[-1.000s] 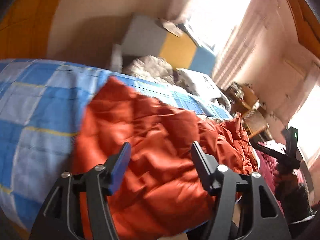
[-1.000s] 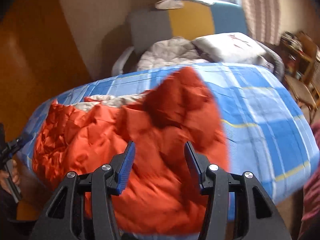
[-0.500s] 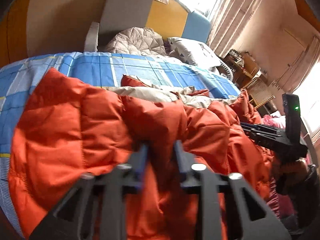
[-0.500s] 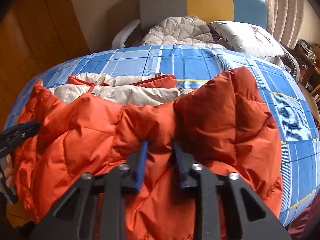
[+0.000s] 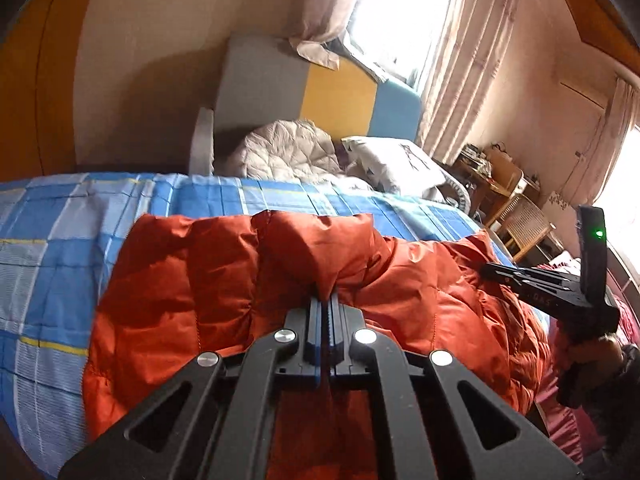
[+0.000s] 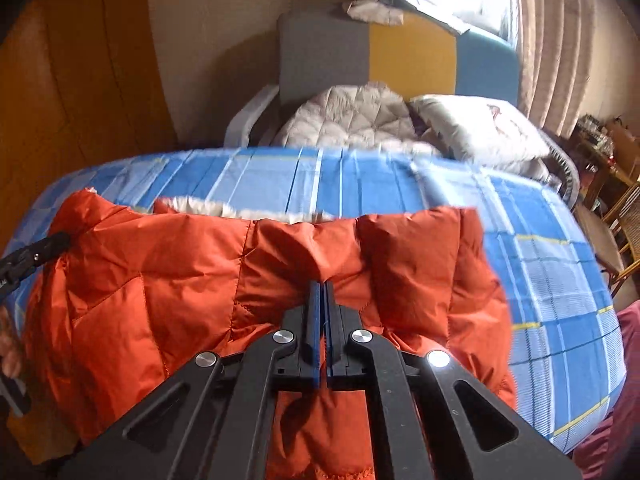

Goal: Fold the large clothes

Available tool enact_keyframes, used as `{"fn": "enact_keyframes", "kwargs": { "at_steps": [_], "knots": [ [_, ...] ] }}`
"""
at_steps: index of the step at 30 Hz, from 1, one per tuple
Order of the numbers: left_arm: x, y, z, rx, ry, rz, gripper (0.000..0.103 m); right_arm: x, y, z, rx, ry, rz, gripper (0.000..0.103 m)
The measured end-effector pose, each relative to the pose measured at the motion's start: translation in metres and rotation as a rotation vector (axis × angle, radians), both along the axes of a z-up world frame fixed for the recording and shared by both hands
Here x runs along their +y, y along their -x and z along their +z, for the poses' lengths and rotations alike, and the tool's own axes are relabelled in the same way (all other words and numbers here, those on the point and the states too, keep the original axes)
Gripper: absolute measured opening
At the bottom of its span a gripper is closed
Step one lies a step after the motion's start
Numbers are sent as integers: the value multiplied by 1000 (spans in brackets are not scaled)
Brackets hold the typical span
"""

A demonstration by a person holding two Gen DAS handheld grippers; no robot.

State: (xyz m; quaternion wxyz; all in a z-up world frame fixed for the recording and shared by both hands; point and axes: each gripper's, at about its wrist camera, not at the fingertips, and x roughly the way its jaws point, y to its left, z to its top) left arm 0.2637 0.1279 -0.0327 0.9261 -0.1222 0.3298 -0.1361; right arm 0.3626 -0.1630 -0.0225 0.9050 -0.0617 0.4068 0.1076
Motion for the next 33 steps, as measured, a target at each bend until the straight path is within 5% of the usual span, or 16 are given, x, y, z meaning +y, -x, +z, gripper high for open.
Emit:
{"fn": "enact_keyframes", "kwargs": {
  "at_steps": [12, 23, 33],
  "knots": [
    [2, -58, -36, 72, -25, 98, 1, 18, -44, -23, -66, 74, -83, 1],
    [7, -94, -95, 165, 28, 133, 3, 23, -91, -81, 13, 93, -111, 0],
    [6, -100, -108, 167, 43, 155, 5, 21, -104, -109, 35, 62, -120, 0]
  ]
}}
